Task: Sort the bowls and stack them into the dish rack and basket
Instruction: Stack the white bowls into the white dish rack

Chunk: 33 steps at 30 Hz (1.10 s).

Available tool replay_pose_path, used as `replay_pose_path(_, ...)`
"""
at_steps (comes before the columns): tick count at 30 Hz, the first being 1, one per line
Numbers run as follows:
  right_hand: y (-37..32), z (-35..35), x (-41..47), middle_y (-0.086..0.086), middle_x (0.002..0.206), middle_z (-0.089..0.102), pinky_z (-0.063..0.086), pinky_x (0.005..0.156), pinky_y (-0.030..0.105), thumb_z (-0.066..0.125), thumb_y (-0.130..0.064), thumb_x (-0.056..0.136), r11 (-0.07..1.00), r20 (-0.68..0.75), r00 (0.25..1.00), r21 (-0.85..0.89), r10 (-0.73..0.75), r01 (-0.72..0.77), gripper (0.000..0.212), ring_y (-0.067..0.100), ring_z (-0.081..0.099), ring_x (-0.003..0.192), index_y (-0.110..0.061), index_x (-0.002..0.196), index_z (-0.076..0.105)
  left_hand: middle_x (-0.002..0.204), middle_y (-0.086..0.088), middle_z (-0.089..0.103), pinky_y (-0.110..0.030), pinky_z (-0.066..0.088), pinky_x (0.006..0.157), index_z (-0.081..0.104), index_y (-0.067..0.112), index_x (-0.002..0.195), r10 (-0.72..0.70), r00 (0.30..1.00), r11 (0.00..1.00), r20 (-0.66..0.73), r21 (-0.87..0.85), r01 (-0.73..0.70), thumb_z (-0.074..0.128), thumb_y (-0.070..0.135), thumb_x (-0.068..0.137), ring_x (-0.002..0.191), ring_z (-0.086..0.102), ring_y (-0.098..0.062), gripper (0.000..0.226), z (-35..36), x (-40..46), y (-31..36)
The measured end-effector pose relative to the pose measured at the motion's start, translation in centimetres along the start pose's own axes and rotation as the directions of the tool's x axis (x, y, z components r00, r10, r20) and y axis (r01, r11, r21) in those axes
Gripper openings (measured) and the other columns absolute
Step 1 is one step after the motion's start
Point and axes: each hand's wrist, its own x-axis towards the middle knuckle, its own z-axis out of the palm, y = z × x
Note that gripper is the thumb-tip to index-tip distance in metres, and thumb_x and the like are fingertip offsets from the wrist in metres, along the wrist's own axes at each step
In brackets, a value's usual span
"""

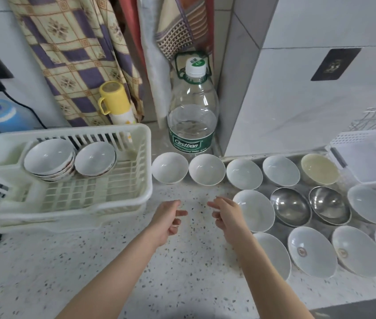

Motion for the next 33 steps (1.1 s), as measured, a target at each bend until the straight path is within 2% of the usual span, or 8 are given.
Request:
replay_pose_path(3,-0.6,0.5,1.3,0.005,0.093,0.066,0.028,0.035,0.017,0.052,-0.010,0.092,0.999,0.027,0.999,-0.030,0.040,-0.039,0.009,0.014,0.045,0.056,-0.012,0.089,0.060,0.092,-0.008,0.071,-0.016,0.023,0.034,0.050,0.018,0.111,-0.030,0.998,0.993,-0.050,-0.114,0.024,0.046,0.025,0.103,0.052,0.039,-0.011,0.011,0.6,1.7,1.0)
replay_pose_path(8,-1.3,1.7,3.6,0.004,0.094,0.063,0.028,0.033,0.017,0.050,-0.017,0.094,0.996,0.011,0.997,-0.039,0.080,-0.079,0.022,0.014,0.044,0.057,-0.008,0.114,0.055,0.089,-0.007,0.069,-0.014,0.024,0.032,0.051,0.015,0.110,-0.049,0.993,0.963,-0.104,-0.267,0.019,0.045,0.025,0.103,0.050,0.038,-0.009,0.014,1.1,4.4,2.5)
replay_pose_path(12,-1.6,2.2,4.9,0.004,0.098,0.065,0.029,0.037,0.019,0.050,-0.027,0.093,0.994,-0.009,0.995,-0.041,0.096,-0.097,0.029,0.014,0.044,0.056,-0.012,0.118,0.054,0.089,-0.007,0.066,-0.014,0.025,0.032,0.052,0.012,0.120,-0.061,0.986,0.939,-0.156,-0.345,0.004,0.046,0.027,0.104,0.052,0.039,-0.009,0.023,1.4,6.3,3.1)
replay_pose_path(17,-1.7,2.6,6.4,0.001,0.097,0.069,0.031,0.042,0.022,0.050,-0.028,0.093,0.996,-0.048,0.996,-0.039,0.077,-0.079,0.032,0.014,0.049,0.056,-0.013,0.121,0.053,0.087,-0.012,0.066,-0.016,0.026,0.033,0.050,0.013,0.128,-0.006,0.972,0.919,-0.235,-0.385,-0.087,0.041,0.011,0.099,0.047,0.040,-0.010,0.031,1.2,7.9,3.2)
replay_pose_path(20,-1.6,2.6,7.0,0.003,0.089,0.071,0.033,0.039,0.020,0.050,-0.018,0.090,0.997,-0.088,0.994,-0.042,0.059,-0.062,0.030,0.014,0.049,0.054,-0.007,0.117,0.057,0.090,-0.014,0.067,-0.016,0.027,0.033,0.049,0.014,0.130,0.016,0.969,0.915,-0.248,-0.387,-0.114,0.041,0.011,0.099,0.043,0.038,-0.008,0.032,1.1,8.1,3.0)
replay_pose_path(26,-1.9,2.7,6.7,0.005,0.072,0.073,0.035,0.051,0.027,0.048,-0.011,0.083,0.997,-0.175,0.984,-0.062,0.027,-0.039,0.029,0.015,0.042,0.055,0.001,0.104,0.063,0.098,-0.019,0.070,-0.014,0.026,0.034,0.050,0.015,0.129,0.010,0.970,0.902,-0.242,-0.416,-0.113,0.045,0.011,0.101,0.039,0.031,-0.004,0.030,0.6,7.4,2.6)
replay_pose_path(30,-1.9,2.6,5.5,0.000,0.059,0.071,0.032,0.050,0.026,0.048,-0.013,0.082,0.999,-0.174,0.985,-0.053,-0.012,0.003,0.020,0.015,0.037,0.052,-0.003,0.093,0.061,0.094,-0.019,0.069,-0.013,0.027,0.033,0.050,0.011,0.130,0.016,0.972,0.910,-0.233,-0.400,-0.111,0.043,0.009,0.101,0.040,0.030,-0.005,0.030,0.2,6.3,1.6)
replay_pose_path(33,-1.9,2.2,3.9,0.003,0.061,0.072,0.032,0.051,0.027,0.048,-0.013,0.080,0.998,-0.185,0.980,-0.016,-0.068,0.067,0.014,0.013,0.037,0.050,-0.006,0.085,0.059,0.092,-0.019,0.071,-0.015,0.027,0.033,0.050,0.010,0.131,0.037,0.973,0.913,-0.226,-0.388,-0.125,0.044,0.007,0.099,0.039,0.033,-0.004,0.032,-0.3,5.0,0.5)
